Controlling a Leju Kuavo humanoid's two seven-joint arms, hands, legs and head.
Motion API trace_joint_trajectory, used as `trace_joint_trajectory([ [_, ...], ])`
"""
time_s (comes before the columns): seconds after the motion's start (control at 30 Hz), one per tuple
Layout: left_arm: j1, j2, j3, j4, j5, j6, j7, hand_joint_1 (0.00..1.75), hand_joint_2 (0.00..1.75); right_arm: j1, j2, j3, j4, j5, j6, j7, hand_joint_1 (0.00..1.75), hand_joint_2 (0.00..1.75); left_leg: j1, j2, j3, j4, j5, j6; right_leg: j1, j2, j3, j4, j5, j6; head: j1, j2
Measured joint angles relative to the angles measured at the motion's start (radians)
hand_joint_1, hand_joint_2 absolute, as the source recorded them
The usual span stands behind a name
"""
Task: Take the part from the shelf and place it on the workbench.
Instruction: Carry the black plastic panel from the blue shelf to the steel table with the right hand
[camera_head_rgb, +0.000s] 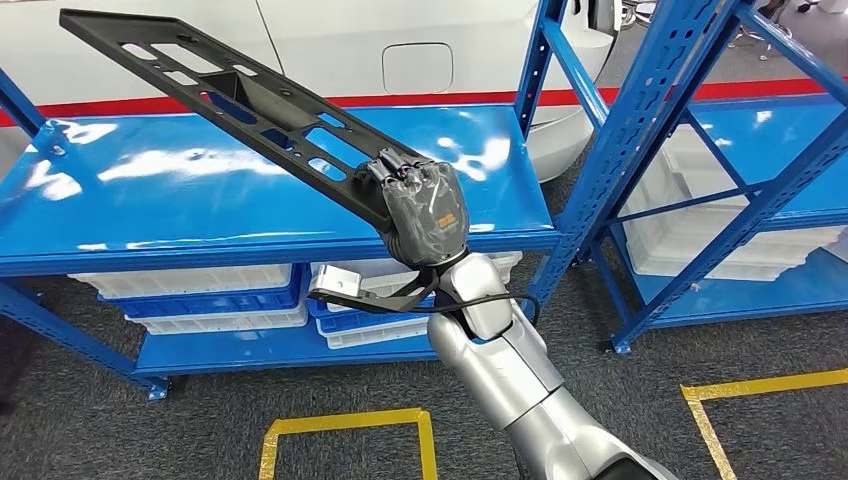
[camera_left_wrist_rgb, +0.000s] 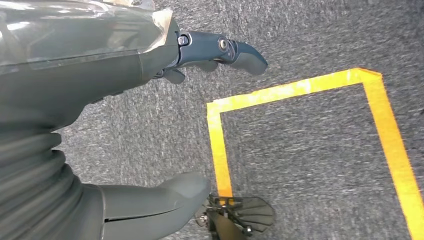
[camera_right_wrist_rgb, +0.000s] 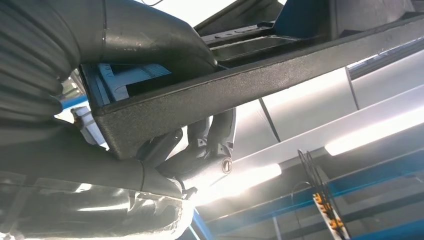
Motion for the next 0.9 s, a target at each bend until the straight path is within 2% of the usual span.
trace_joint_trajectory([
  [0.03,0.0,0.0,0.0,0.0,0.0,0.0,0.0,0.0,1.75,0.002,-0.001,0.003,0.0,-0.001,-0.005,-0.003,1.75,1.75,-0.001,0.003,-0.01,-0.004,0.012,0.01,0.001,0.0,-0.034,0.084,-0.041,-0.002,0.006,0.0],
  [0.07,0.001,0.0,0.001,0.0,0.0,0.0,0.0,0.0,1.75,0.004,-0.002,0.004,0.0,0.002,-0.007,-0.004,1.75,1.75,-0.002,0.003,-0.017,-0.004,0.018,0.01,0.001,0.0,-0.043,0.122,-0.056,0.0,0.008,0.0],
  [0.1,0.001,0.0,0.001,0.0,0.0,0.0,0.0,0.0,1.75,0.005,-0.004,0.006,0.0,0.004,-0.009,-0.004,1.75,1.75,-0.004,0.003,-0.022,-0.003,0.023,0.009,0.001,0.0,-0.028,0.109,-0.053,0.005,0.009,0.0],
  [0.13,0.001,0.0,0.001,0.0,0.0,0.0,0.0,0.0,1.75,0.005,-0.004,0.007,0.0,0.006,-0.009,-0.004,1.75,1.75,-0.005,0.002,-0.026,-0.003,0.027,0.007,0.001,0.0,0.01,0.055,-0.036,0.011,0.011,0.0],
  [0.17,0.001,0.0,0.002,0.0,0.0,0.0,0.0,0.0,1.75,0.005,-0.004,0.008,0.0,0.007,-0.009,-0.004,1.75,1.75,-0.006,0.002,-0.028,-0.003,0.031,0.005,0.002,0.0,0.061,-0.026,-0.015,0.014,0.012,0.0],
  [0.2,0.001,0.0,0.002,0.0,0.0,0.0,0.0,0.0,1.75,0.004,-0.002,0.01,0.0,0.008,-0.01,-0.004,1.75,1.75,-0.009,0.001,-0.03,-0.002,0.033,0.001,0.005,0.0,0.108,-0.103,0.004,0.013,0.014,0.0],
  [0.23,0.001,0.0,0.002,0.0,0.0,0.0,0.0,0.0,1.75,0.003,-0.001,0.012,0.0,0.007,-0.01,-0.004,1.75,1.75,-0.01,0.002,-0.032,-0.001,0.036,-0.003,0.007,0.0,0.139,-0.159,0.018,0.009,0.014,0.0],
  [0.27,0.001,-0.001,0.002,0.0,0.0,0.0,0.0,0.0,1.75,0.002,0.001,0.013,-0.001,0.007,-0.011,-0.004,1.75,1.75,-0.012,0.002,-0.034,-0.001,0.039,-0.009,0.01,0.0,0.154,-0.188,0.025,0.003,0.013,0.0],
  [0.3,0.001,-0.001,0.002,0.0,0.0,0.0,0.0,0.0,1.75,0.001,0.002,0.014,-0.001,0.007,-0.011,-0.004,1.75,1.75,-0.012,0.002,-0.036,-0.001,0.043,-0.015,0.013,0.0,0.155,-0.194,0.028,-0.003,0.012,0.0],
  [0.37,0.001,-0.001,0.003,0.0,0.0,0.001,0.0,0.0,1.75,0.0,0.003,0.016,-0.001,0.006,-0.012,-0.004,1.75,1.75,-0.007,0.002,-0.041,0.002,0.045,-0.027,0.007,0.0,0.151,-0.197,0.04,-0.015,0.01,0.0],
  [0.4,0.001,0.0,0.003,0.0,0.0,0.001,0.0,0.0,1.75,-0.001,0.005,0.016,-0.001,0.007,-0.012,-0.004,1.75,1.75,-0.004,0.001,-0.049,0.016,0.031,-0.033,0.003,-0.001,0.148,-0.2,0.047,-0.023,0.009,0.0],
  [0.43,0.001,0.0,0.003,0.0,0.0,0.001,0.0,0.0,1.75,-0.002,0.006,0.016,-0.001,0.007,-0.013,-0.004,1.75,1.75,-0.002,0.0,-0.064,0.05,0.003,-0.038,-0.002,-0.002,0.145,-0.203,0.054,-0.029,0.005,0.0],
  [0.5,0.002,0.001,0.004,0.0,0.0,0.002,0.0,0.0,1.75,-0.002,0.009,0.019,-0.001,0.01,-0.015,-0.004,1.75,1.75,0.002,-0.002,-0.114,0.172,-0.078,-0.049,-0.003,-0.003,0.131,-0.203,0.064,-0.038,-0.004,0.0],
  [0.53,0.002,0.002,0.004,0.0,0.0,0.002,0.0,0.0,1.75,-0.002,0.009,0.02,-0.001,0.012,-0.015,-0.004,1.75,1.75,0.004,-0.002,-0.138,0.236,-0.11,-0.054,-0.002,-0.003,0.123,-0.202,0.069,-0.039,-0.008,0.0],
  [0.57,0.002,0.002,0.005,0.0,0.0,0.002,0.0,0.0,1.75,-0.001,0.009,0.022,0.0,0.013,-0.016,-0.004,1.75,1.75,0.005,-0.002,-0.15,0.275,-0.125,-0.058,-0.002,-0.003,0.115,-0.2,0.073,-0.038,-0.009,0.0],
  [0.6,0.002,0.002,0.005,0.0,0.0,0.002,0.0,0.0,1.75,-0.001,0.009,0.023,0.0,0.014,-0.017,-0.004,1.75,1.75,0.007,-0.002,-0.144,0.278,-0.121,-0.06,-0.002,-0.003,0.108,-0.197,0.077,-0.036,-0.01,0.0],
  [0.63,0.002,0.003,0.006,0.0,0.0,0.002,0.0,0.0,1.75,-0.001,0.009,0.024,0.0,0.014,-0.017,-0.005,1.75,1.75,0.009,-0.001,-0.116,0.239,-0.099,-0.061,-0.002,-0.002,0.102,-0.194,0.079,-0.034,-0.012,0.0],
  [0.7,0.001,0.004,0.007,0.0,0.0,0.002,0.0,0.0,1.75,-0.001,0.009,0.026,0.0,0.014,-0.018,-0.005,1.75,1.75,0.012,-0.002,-0.029,0.104,-0.05,-0.06,0.001,-0.002,0.093,-0.185,0.083,-0.028,-0.016,0.0],
  [0.73,0.001,0.004,0.007,0.0,0.0,0.002,0.0,0.0,1.75,-0.002,0.01,0.026,0.0,0.014,-0.018,-0.005,1.75,1.75,0.011,-0.003,0.001,0.051,-0.035,-0.055,0.004,-0.002,0.089,-0.181,0.084,-0.025,-0.016,0.0],
  [0.77,0.001,0.004,0.007,0.0,0.0,0.002,0.0,0.0,1.75,-0.003,0.01,0.027,0.0,0.014,-0.018,-0.005,1.75,1.75,0.009,-0.004,0.015,0.022,-0.029,-0.049,0.007,-0.002,0.085,-0.178,0.087,-0.02,-0.015,0.0],
  [0.87,0.002,0.003,0.009,0.0,0.0,0.002,0.001,0.0,1.75,-0.005,0.01,0.029,0.0,0.014,-0.02,-0.004,1.75,1.75,0.003,-0.004,0.008,0.013,-0.018,-0.024,0.009,-0.002,0.076,-0.179,0.097,-0.001,-0.009,0.0],
  [0.9,0.001,0.002,0.011,0.0,0.0,0.003,0.001,0.0,1.75,-0.006,0.009,0.03,0.0,0.014,-0.02,-0.004,1.75,1.75,0.003,-0.002,0.005,0.009,-0.01,-0.014,0.009,-0.002,0.068,-0.168,0.089,0.002,-0.008,0.0],
])
